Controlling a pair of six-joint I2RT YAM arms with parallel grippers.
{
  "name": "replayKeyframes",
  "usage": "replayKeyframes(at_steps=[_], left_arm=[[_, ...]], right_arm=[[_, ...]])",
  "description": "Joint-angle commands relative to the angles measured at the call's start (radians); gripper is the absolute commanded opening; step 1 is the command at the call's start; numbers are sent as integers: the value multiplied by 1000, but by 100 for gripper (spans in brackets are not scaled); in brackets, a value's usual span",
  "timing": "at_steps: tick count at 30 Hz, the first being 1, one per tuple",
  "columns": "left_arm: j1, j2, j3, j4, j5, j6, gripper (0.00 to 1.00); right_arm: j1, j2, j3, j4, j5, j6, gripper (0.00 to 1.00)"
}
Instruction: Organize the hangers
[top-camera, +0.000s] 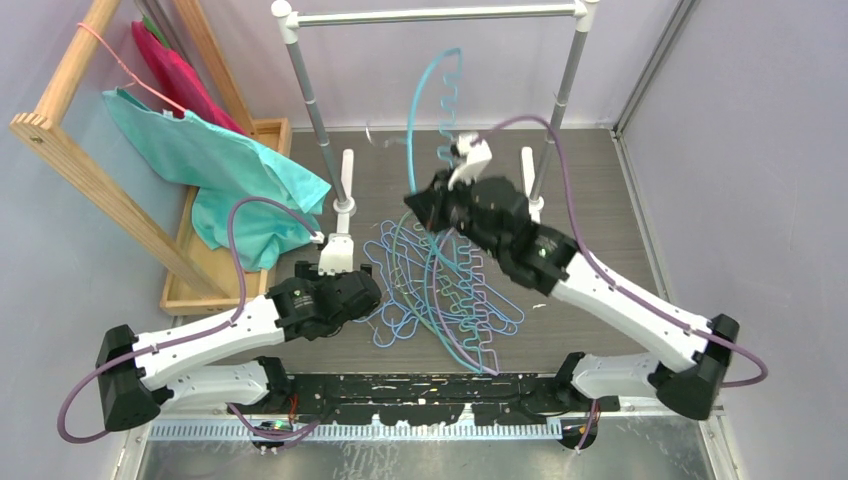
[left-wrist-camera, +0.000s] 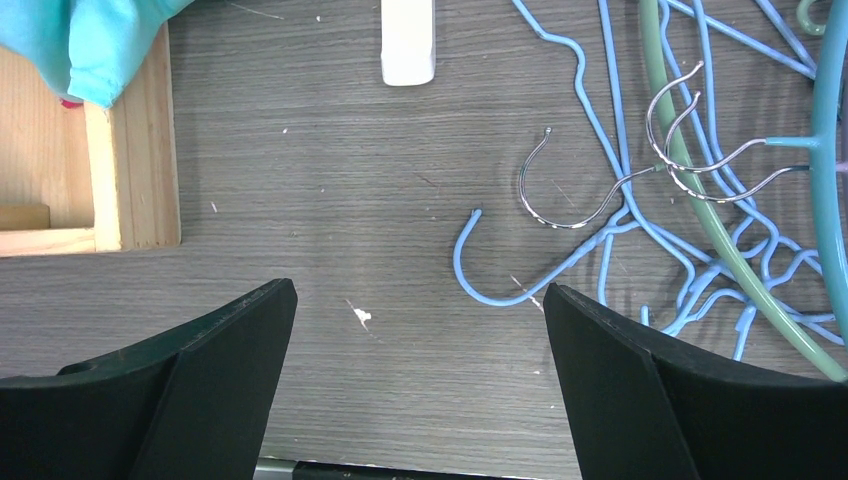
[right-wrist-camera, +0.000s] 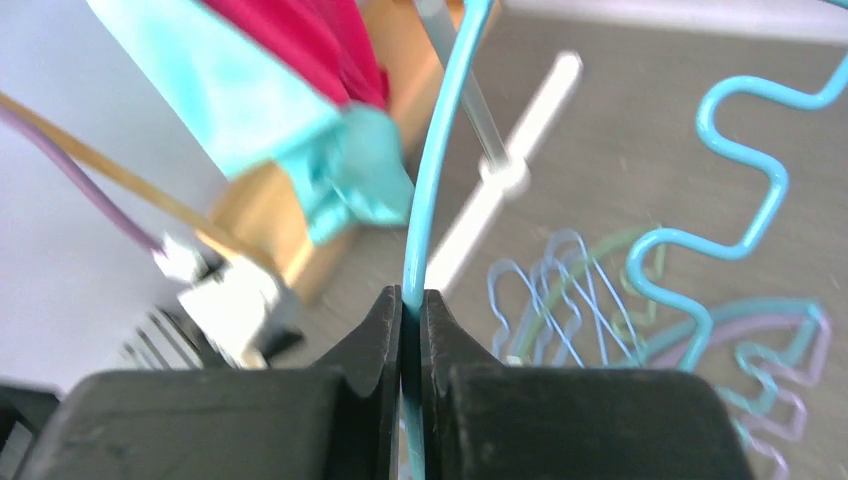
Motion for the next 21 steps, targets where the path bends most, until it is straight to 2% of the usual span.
replayKeyframes(at_steps=[1,5,10,16,21], left_arm=[[-4,-1,6,-3,-18,-29,98],[-3,-18,-8,-12,-18,-42,98],[-3,-40,-41,-21,-22,-59,98],[-3,-49,-52,-23,-22,-64,98],[-4,-35,-41,-38,-28,-64,98]], right_arm=[[-139,128,211,247,-247,53,1],[-195,217,334,347,-365,87,1],[-222,256,415,414,-415,109,1],[-293,269,397,515,-449,210,1],[-347,270,365,603,-417,291,1]])
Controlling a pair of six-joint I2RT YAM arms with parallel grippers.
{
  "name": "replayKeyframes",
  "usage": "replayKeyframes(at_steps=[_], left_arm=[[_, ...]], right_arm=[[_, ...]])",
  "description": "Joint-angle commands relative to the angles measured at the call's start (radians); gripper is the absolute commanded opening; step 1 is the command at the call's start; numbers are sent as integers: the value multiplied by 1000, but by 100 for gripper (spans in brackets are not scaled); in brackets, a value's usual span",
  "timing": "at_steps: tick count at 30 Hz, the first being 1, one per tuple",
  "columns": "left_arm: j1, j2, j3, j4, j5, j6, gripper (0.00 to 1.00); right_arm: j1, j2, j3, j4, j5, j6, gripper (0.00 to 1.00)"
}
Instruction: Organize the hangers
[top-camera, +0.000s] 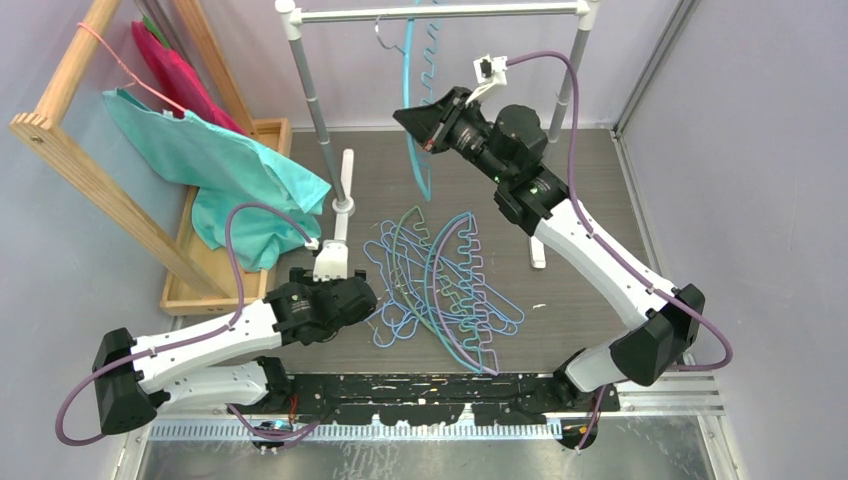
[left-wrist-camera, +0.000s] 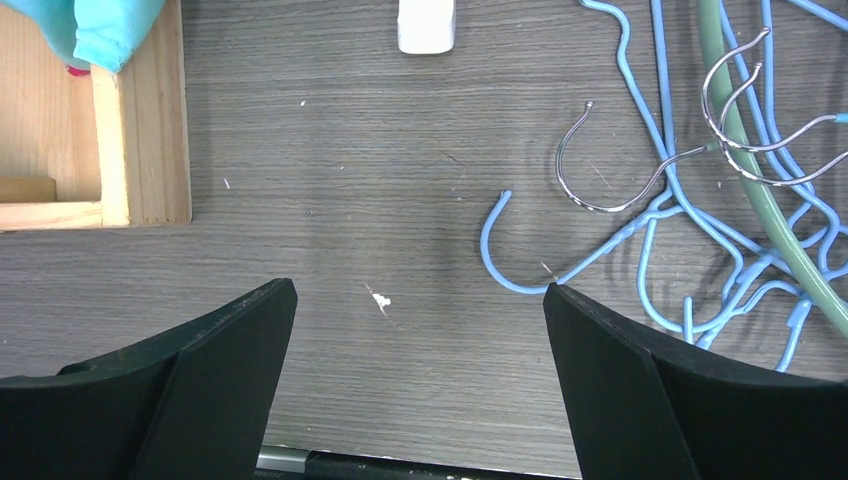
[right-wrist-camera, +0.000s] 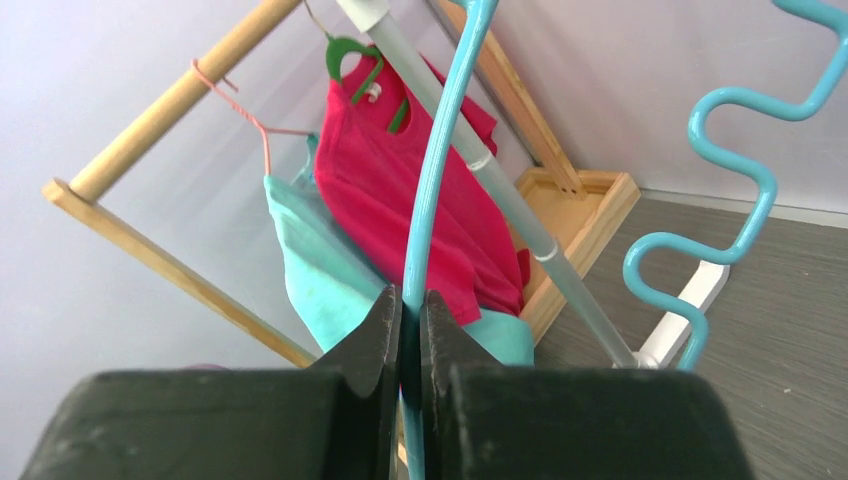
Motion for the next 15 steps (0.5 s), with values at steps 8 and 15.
replayKeyframes(at_steps=[8,15], left_arm=[[-3,-5,10,-39,-30,-46,98],[-3,-6,3,-58,-25,-65,98]], right_arm=[[-135,19,28,295,15,193,1],[-191,36,-5,230,71,232,1]])
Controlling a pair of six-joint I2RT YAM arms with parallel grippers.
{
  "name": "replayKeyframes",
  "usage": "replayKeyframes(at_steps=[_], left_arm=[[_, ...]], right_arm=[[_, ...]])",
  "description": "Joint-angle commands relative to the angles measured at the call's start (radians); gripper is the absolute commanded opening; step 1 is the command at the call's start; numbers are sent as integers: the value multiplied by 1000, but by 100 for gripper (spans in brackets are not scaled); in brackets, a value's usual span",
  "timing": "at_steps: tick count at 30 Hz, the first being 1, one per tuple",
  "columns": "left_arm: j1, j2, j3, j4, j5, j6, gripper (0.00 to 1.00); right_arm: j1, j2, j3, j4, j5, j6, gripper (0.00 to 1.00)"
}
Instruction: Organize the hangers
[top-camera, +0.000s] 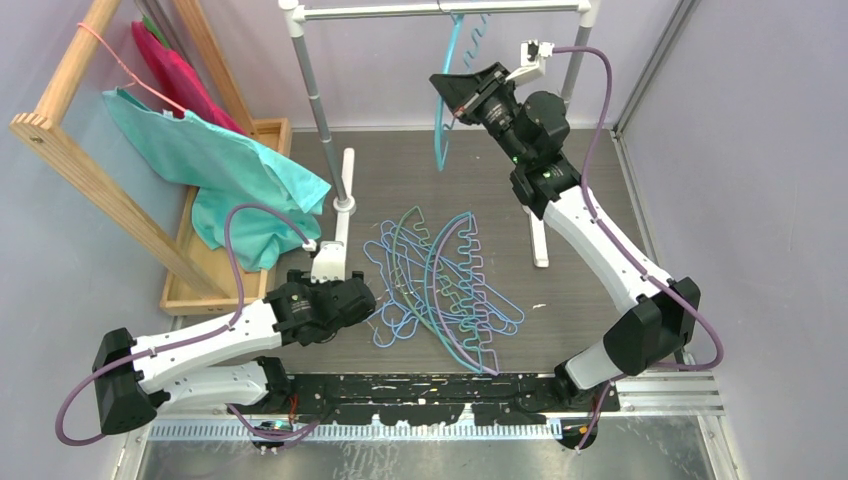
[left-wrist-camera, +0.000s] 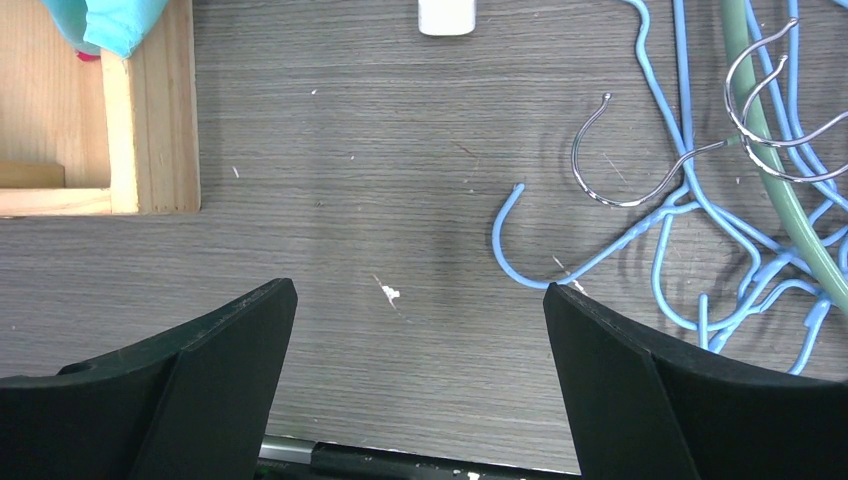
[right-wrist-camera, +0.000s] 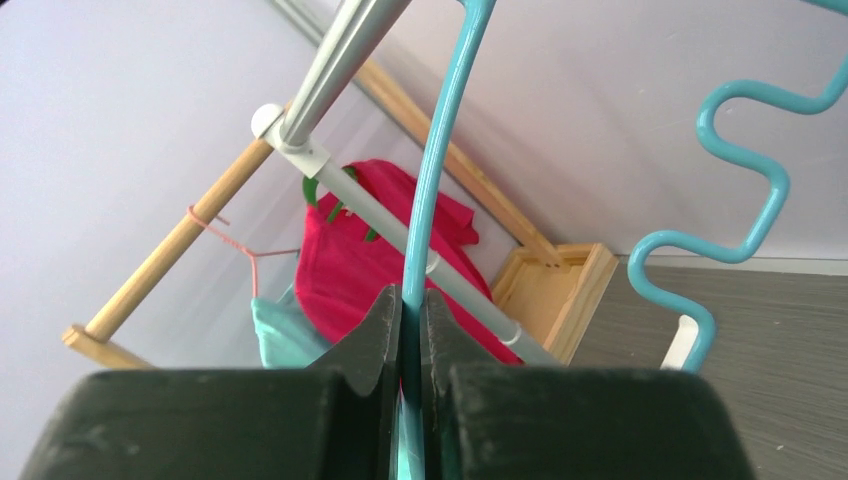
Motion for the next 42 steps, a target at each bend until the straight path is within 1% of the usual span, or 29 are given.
replayKeyframes(at_steps=[1,3,5,9,11,12,14,16,18,19,20,21,23,29,35,39,41,42], left_arm=[[-3,-7,4,-26,-26,-42,98],[-3,-7,3,-29,-25,-46,98],[-3,-6,3,-30,-25,-47,98],[-4,2,5,-28,-22,-50,98],[-4,6,7,-27,-18,-51,98],[-3,10,7,-26,-17,-51,98],[-3,14,9,-23,-15,-50,98],[-3,18,8,-16,-15,-43,98],[-3,23,5,-9,-21,-37,98],[-3,24,4,-4,-20,-34,98],[-3,26,2,3,-19,-30,98],[-3,28,1,13,-17,-25,98],[-3,33,-3,29,-8,-16,98],[-4,56,-9,50,2,-7,98],[-3,70,-28,81,5,-1,98],[-3,90,-27,98,7,1,98],[-3,103,-26,105,6,-1,98],[-3,110,-27,109,5,-5,98]], right_arm=[[-31,-1,3,59,36,44,1],[-50,8,-16,54,7,67,1],[-61,8,-36,44,-10,80,4],[-70,-19,-81,19,-13,70,13],[-71,-37,-102,6,-11,61,20],[-72,-45,-110,-4,-13,54,27],[-72,-68,-126,-22,-30,25,43],[-72,-113,-159,-39,-34,-9,55],[-70,-181,-223,-48,0,-35,75],[-70,-218,-270,-54,30,-52,83],[-70,-257,-302,-69,49,-70,88],[-71,-308,-330,-87,66,-98,91],[-70,-368,-381,-132,89,-128,93],[-63,-584,-547,-308,133,-219,95],[-42,-764,-713,-496,100,-279,94],[-4,-819,-795,-625,82,-328,86],[32,-813,-828,-664,85,-355,79],[71,-803,-844,-674,92,-371,75]])
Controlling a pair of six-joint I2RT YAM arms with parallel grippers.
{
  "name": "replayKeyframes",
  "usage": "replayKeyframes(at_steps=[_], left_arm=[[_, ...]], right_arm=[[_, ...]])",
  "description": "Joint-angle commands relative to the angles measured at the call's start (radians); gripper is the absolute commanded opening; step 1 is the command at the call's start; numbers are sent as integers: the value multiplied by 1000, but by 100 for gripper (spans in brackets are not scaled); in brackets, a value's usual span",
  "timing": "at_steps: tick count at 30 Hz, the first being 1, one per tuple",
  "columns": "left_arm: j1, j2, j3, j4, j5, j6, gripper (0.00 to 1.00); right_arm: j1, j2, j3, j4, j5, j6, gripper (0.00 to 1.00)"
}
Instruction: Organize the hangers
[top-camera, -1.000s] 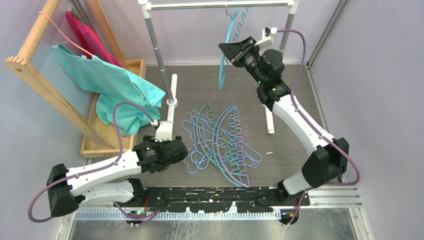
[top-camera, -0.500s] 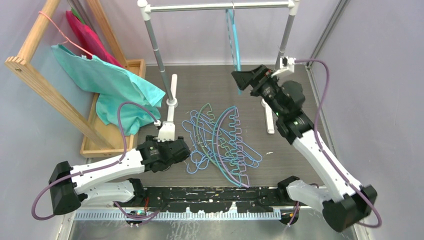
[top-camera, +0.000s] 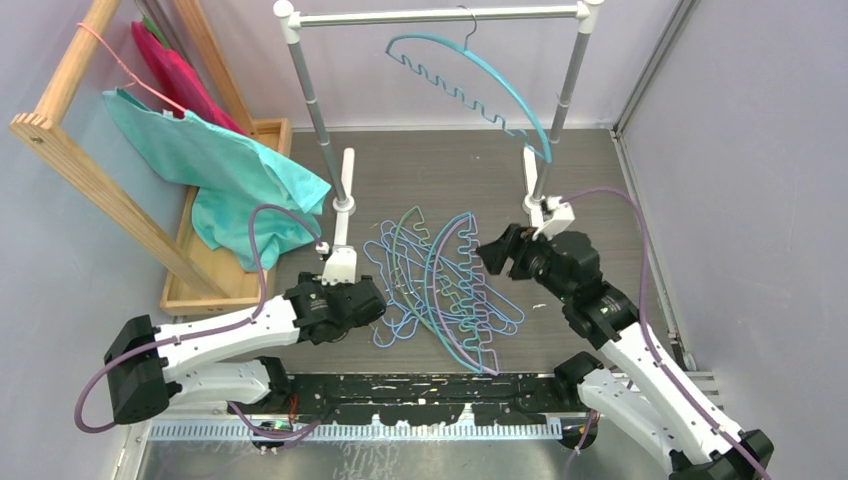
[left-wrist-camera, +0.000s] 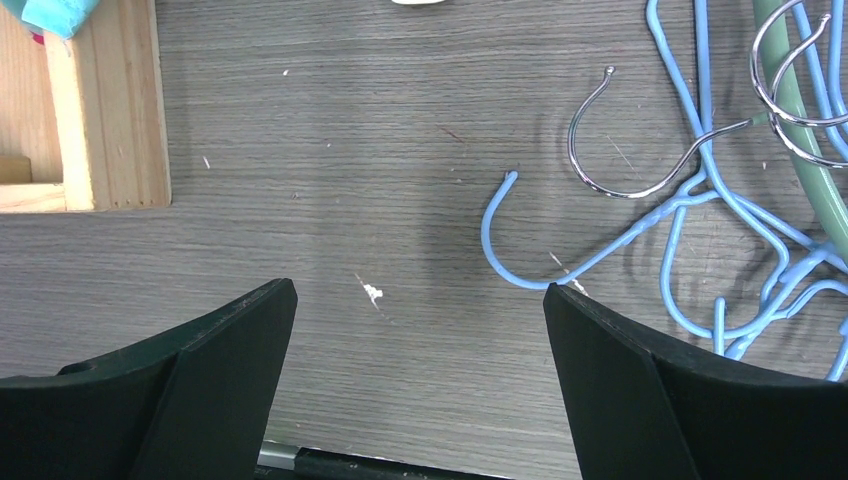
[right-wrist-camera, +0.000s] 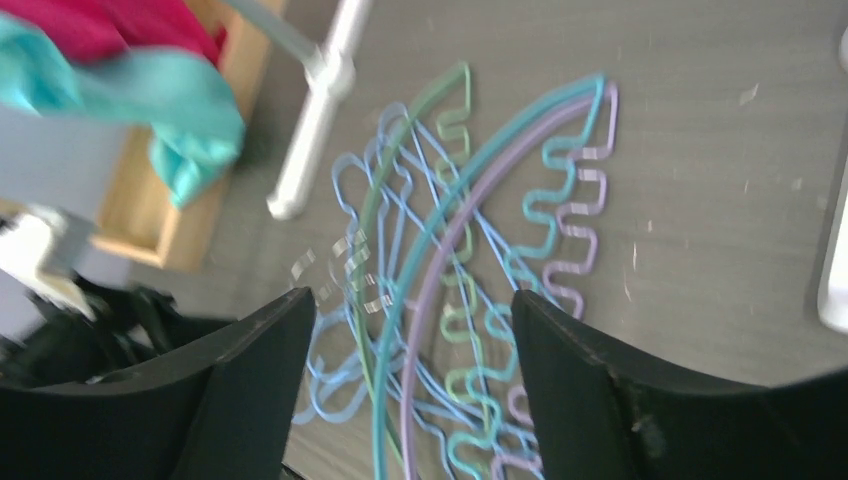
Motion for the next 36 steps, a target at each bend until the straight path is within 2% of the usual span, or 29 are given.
replayKeyframes(at_steps=[1,6,9,12,15,19,21,23,24,33,35,36], left_arm=[[-3,23,0,48,-20,-5,98],[-3,30,-20,66,-13,-32,98],[-3,16,-31,67,-12,-37,98],[-3,3,-34,52,-13,-42,98],[-4,-13,-37,39,-10,-47,98],[-4,-36,-57,32,-5,-59,98],[-3,-47,-67,34,-2,-65,98],[-3,-60,-78,36,-1,-70,98],[-3,-63,-83,36,1,-71,98],[-3,-78,-100,32,8,-86,98],[-3,-79,-104,30,10,-90,98],[-3,-80,-105,30,10,-89,98]], right_arm=[[117,19,-53,-109,13,-99,72],[426,172,-77,-88,201,-123,60],[636,313,-42,-52,340,-117,58],[757,453,1,-36,414,-107,58],[793,530,8,10,410,-91,57],[794,554,-15,58,442,-66,56],[795,560,-28,65,463,-64,47],[794,574,-43,70,468,-66,33],[794,580,-48,74,461,-66,31],[795,600,-103,111,431,-25,37],[794,603,-109,112,437,-22,35],[795,605,-110,112,439,-22,29]])
